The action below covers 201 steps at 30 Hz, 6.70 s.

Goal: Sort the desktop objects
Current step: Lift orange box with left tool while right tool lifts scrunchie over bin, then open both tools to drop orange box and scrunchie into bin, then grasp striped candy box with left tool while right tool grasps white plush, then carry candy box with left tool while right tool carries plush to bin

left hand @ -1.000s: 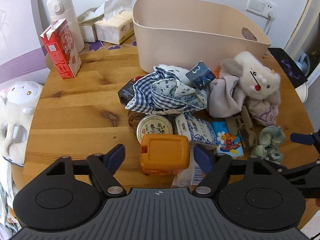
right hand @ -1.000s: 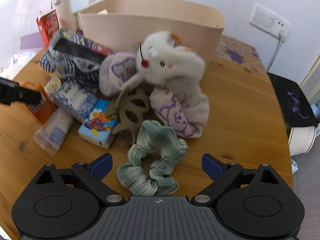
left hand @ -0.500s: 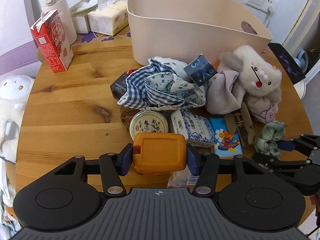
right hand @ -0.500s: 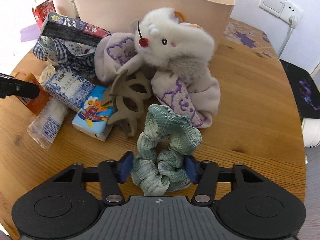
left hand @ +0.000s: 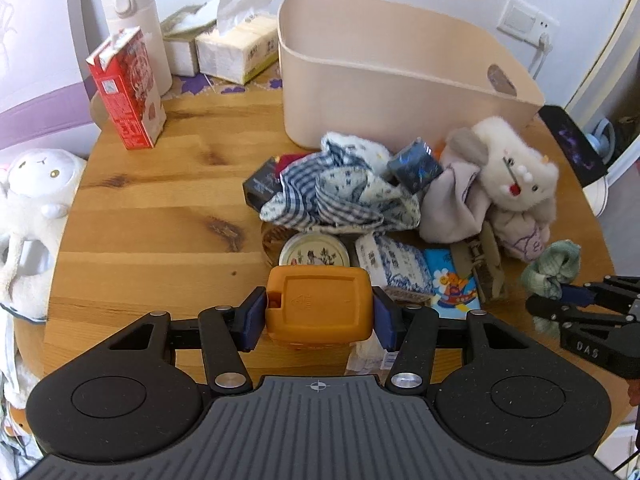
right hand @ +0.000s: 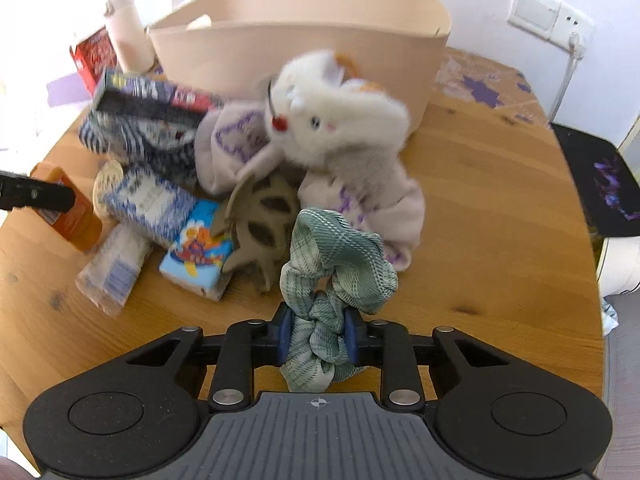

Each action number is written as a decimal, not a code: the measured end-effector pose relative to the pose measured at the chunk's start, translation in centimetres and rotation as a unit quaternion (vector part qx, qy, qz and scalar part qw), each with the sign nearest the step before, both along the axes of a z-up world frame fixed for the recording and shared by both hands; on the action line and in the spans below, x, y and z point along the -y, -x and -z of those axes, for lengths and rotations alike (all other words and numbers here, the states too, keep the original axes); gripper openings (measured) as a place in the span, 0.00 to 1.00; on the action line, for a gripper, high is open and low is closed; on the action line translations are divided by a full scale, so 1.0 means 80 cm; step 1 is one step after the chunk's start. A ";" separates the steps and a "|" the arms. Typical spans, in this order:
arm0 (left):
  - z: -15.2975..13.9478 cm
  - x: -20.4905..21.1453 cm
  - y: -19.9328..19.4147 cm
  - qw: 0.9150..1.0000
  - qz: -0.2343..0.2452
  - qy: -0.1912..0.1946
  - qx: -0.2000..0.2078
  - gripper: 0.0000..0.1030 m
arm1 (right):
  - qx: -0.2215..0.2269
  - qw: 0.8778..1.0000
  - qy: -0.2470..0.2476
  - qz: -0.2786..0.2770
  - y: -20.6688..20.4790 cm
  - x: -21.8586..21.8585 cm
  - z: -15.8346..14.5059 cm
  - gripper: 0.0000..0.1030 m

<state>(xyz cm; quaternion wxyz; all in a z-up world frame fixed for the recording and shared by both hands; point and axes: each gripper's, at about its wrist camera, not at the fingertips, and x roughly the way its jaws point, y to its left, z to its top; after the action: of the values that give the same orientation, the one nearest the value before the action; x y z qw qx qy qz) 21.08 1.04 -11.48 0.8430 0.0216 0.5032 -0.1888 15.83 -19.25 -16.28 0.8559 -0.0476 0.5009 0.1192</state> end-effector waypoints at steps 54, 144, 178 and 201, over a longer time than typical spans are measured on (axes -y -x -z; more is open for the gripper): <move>-0.053 0.180 -0.199 0.996 0.049 -0.011 0.071 0.53 | 0.112 0.992 0.004 -0.057 -0.235 0.010 -0.071 0.25; -0.038 0.123 -0.035 0.955 0.284 -0.012 0.079 0.26 | 0.068 0.995 -0.061 -0.044 -0.108 0.037 -0.031 0.27; -0.074 0.047 -0.032 0.943 0.318 0.087 0.038 0.24 | 0.128 0.989 -0.077 0.000 -0.030 0.047 -0.094 0.15; -0.141 -0.001 -0.044 0.925 0.329 0.184 0.054 0.24 | 0.181 0.980 -0.077 0.022 -0.026 0.063 -0.150 0.15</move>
<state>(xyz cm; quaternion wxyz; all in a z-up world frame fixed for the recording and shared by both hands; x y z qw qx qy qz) 24.62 1.16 -0.23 0.7484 0.0406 0.3784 -0.5432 17.95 -24.25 -4.27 0.9360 0.0082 0.3279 0.1280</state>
